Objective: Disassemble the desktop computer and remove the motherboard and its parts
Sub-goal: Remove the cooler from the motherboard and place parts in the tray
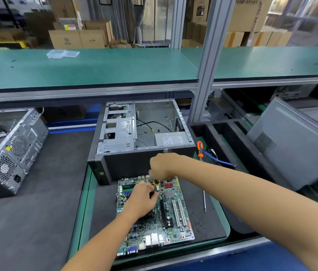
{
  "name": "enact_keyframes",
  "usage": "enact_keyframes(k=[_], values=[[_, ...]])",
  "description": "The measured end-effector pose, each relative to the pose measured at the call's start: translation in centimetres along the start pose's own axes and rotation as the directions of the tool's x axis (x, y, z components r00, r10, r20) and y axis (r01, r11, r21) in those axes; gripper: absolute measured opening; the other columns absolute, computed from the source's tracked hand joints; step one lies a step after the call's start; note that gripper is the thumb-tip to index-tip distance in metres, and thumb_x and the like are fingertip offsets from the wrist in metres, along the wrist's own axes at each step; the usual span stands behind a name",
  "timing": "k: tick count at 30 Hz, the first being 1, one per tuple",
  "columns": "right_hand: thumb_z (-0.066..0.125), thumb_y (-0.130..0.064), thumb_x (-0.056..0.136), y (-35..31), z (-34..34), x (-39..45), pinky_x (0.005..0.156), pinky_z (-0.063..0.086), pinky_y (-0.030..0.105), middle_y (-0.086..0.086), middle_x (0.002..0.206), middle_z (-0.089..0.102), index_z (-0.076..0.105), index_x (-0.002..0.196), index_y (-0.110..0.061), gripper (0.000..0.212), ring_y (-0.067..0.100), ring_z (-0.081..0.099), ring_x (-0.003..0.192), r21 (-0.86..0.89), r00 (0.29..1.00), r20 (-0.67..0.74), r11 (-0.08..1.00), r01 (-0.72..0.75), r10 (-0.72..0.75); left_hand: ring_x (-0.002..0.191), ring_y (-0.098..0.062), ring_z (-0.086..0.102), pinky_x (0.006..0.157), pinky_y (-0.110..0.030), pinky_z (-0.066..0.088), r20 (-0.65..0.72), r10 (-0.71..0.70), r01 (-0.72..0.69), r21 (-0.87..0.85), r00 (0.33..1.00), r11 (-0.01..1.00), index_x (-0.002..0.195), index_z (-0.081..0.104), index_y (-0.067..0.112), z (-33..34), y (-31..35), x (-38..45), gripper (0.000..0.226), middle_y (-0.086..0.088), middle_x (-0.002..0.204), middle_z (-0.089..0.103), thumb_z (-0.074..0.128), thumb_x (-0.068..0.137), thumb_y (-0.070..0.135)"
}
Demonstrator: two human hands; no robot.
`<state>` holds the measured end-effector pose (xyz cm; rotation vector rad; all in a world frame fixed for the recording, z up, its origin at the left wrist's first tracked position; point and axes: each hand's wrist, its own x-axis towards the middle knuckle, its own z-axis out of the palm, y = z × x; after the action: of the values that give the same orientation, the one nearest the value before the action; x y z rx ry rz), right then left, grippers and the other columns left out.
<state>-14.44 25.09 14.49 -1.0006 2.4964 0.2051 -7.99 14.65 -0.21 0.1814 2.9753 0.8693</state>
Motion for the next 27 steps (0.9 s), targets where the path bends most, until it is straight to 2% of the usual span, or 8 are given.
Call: enact_keyframes(k=[4,9,13,15,18,20,24,27], values=[[0.044,-0.025,0.099,-0.2,-0.7,-0.5,0.046,0.029,0.028,0.003,0.063,0.048,0.055,0.072,-0.006,0.035,0.016,0.041,0.053,-0.224,0.978,0.043,0.952,0.207,-0.203,0.077,-0.02,0.042,0.069,-0.03,0.036,0.014,0.015,-0.015,0.002,1.0,1.0,0.057,0.035,0.015,0.0,-0.2,0.0,0.043,-0.001,0.061,0.037,0.055,0.092,0.027],[0.052,-0.012,0.096,-1.2,-0.1,-1.0,0.065,0.048,0.032,0.004,0.089,0.062,0.065,0.103,-0.006,0.016,0.023,0.057,0.076,-0.547,0.915,0.039,0.757,0.357,-0.402,0.058,-0.013,0.036,0.057,-0.03,0.027,-0.006,-0.001,0.0,-0.031,1.0,1.0,0.058,0.033,0.02,0.1,0.0,-0.1,0.037,0.003,0.059,0.033,0.052,0.09,0.021],[0.052,-0.014,0.095,-1.6,0.7,-0.5,0.077,0.043,0.029,-0.001,0.106,0.065,0.061,0.109,-0.014,0.017,0.02,0.058,0.098,-0.705,0.802,-0.029,0.581,0.407,-0.596,0.056,-0.012,0.036,0.055,-0.031,0.026,-0.007,-0.021,0.021,-0.079,1.0,0.997,0.065,0.031,0.029,0.1,0.1,-0.3,0.032,0.004,0.061,0.036,0.051,0.088,0.021],[0.059,-0.018,0.091,-1.6,0.2,-0.1,0.075,0.046,0.03,-0.002,0.102,0.065,0.061,0.107,-0.016,0.017,0.019,0.058,0.096,-0.652,0.81,-0.036,0.628,0.425,-0.586,0.059,-0.013,0.038,0.057,-0.032,0.029,-0.003,-0.025,0.025,-0.08,1.0,0.996,0.064,0.032,0.028,0.0,0.2,-0.2,0.031,0.003,0.062,0.039,0.053,0.087,0.021],[0.065,-0.026,0.084,-1.1,-0.6,0.4,0.052,0.037,0.028,-0.003,0.076,0.056,0.057,0.087,-0.014,0.015,0.015,0.051,0.07,-0.313,0.92,-0.069,0.884,0.348,-0.386,0.068,-0.017,0.044,0.063,-0.032,0.036,-0.005,-0.033,0.033,-0.062,0.999,0.998,0.062,0.035,0.025,-0.1,0.2,0.0,0.031,-0.003,0.071,0.043,0.052,0.087,0.022],[0.063,-0.039,0.087,-0.6,-0.6,0.6,0.049,0.032,0.028,-0.001,0.07,0.054,0.057,0.084,-0.01,0.03,0.014,0.048,0.064,-0.091,0.963,-0.05,0.962,0.258,-0.263,0.071,-0.018,0.046,0.069,-0.034,0.041,-0.001,-0.034,0.034,-0.021,0.999,0.999,0.063,0.039,0.019,0.1,0.1,-0.2,0.031,-0.001,0.068,0.04,0.051,0.091,0.023],[0.048,-0.058,0.092,-0.1,0.0,0.7,0.056,0.046,0.028,0.007,0.053,0.06,0.058,0.065,-0.005,0.06,0.023,0.062,0.056,0.157,0.999,0.035,0.987,-0.027,0.022,0.069,-0.019,0.047,0.068,-0.038,0.044,0.002,-0.03,0.03,0.023,1.0,0.999,0.06,0.041,0.014,0.1,0.0,0.0,0.033,-0.002,0.064,0.044,0.052,0.089,0.024],[0.043,-0.034,0.097,0.2,0.1,0.7,0.053,0.044,0.025,0.011,0.057,0.063,0.059,0.064,0.0,0.049,0.022,0.057,0.051,0.128,0.998,0.051,0.99,-0.053,0.046,0.076,-0.02,0.043,0.073,-0.035,0.041,0.008,-0.001,0.001,0.04,1.0,0.999,0.058,0.037,0.015,0.0,0.0,0.2,0.034,-0.002,0.064,0.04,0.053,0.088,0.022]])
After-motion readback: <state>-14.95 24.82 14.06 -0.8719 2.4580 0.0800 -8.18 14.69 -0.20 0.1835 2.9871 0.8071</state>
